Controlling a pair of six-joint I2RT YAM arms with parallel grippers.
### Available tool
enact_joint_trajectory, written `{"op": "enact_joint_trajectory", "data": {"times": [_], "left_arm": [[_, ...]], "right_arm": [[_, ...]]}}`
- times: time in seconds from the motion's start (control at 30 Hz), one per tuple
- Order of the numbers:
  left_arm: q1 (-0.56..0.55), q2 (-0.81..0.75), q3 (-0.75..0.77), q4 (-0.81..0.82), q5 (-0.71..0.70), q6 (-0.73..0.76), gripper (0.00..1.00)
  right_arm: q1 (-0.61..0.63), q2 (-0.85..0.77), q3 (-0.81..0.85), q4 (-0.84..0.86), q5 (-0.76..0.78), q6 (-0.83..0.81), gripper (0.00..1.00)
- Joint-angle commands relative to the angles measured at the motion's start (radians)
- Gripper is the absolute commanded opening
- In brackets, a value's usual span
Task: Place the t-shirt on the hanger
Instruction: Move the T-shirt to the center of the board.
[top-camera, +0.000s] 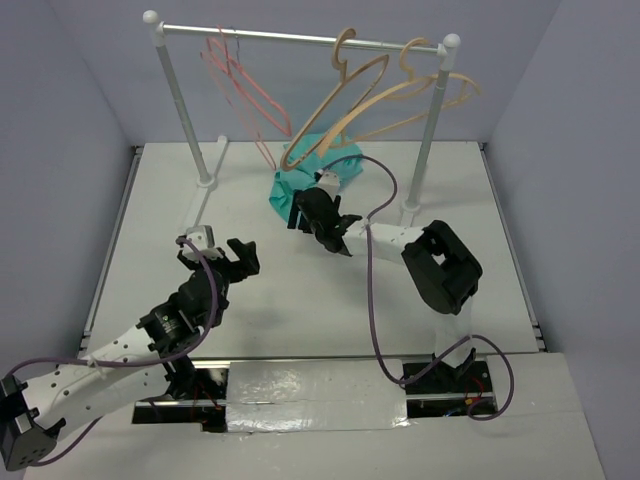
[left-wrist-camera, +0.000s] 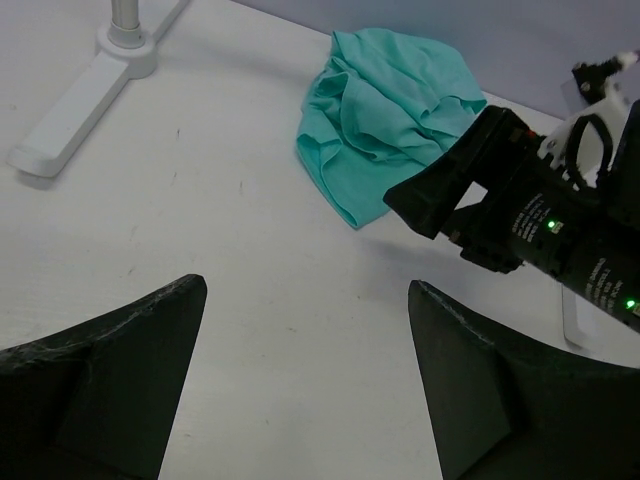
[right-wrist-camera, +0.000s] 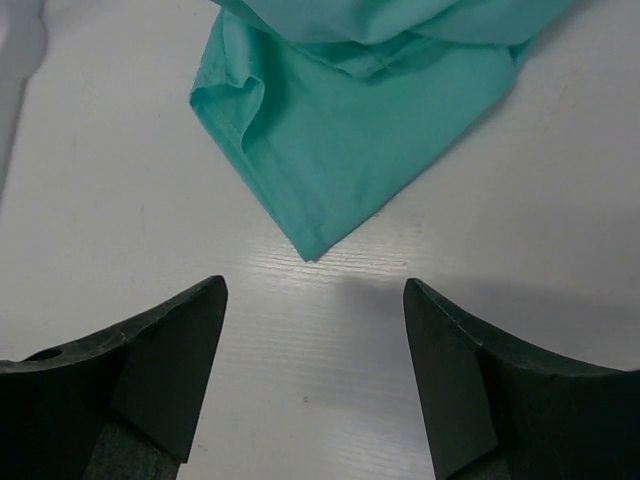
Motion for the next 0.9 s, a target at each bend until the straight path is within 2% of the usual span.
{"op": "enact_joint_trajectory", "data": {"times": [0.0, 0.1, 0.23, 0.4, 0.5, 0.73, 0.8, 0.87], "left_arm": [[-0.004, -0.022, -0.007, 0.029, -0.022, -0.017, 0.95], [-0.004, -0.02, -0.009, 0.037, -0.01, -0.016, 0.94], [-0.004, -0.015, -0.001, 0.024, -0.016, -0.02, 0.94], [-0.006, -0.032, -0.007, 0.029, -0.01, -0.02, 0.95], [-0.006, -0.034, -0.009, 0.029, -0.004, -0.022, 0.94], [-0.004, -0.038, -0.007, 0.026, 0.007, -0.025, 0.94], [-0.006, -0.04, -0.004, 0.021, 0.004, -0.026, 0.94], [-0.004, -0.046, -0.006, 0.02, -0.001, -0.026, 0.94]], "right_arm": [[-0.041, 0.012, -0.076, 0.183, -0.102, 0.297, 0.78], [-0.056, 0.005, -0.199, 0.447, -0.15, 0.391, 0.77], [-0.088, 0.07, -0.17, 0.512, -0.171, 0.46, 0.77], [-0.157, 0.185, -0.115, 0.603, -0.249, 0.647, 0.76], [-0.185, 0.268, -0.037, 0.559, -0.282, 0.697, 0.75], [-0.196, 0.353, 0.112, 0.433, -0.291, 0.72, 0.72], [-0.196, 0.38, 0.187, 0.336, -0.312, 0.727, 0.62], [-0.196, 0.379, 0.175, 0.359, -0.317, 0.729, 0.42]]}}
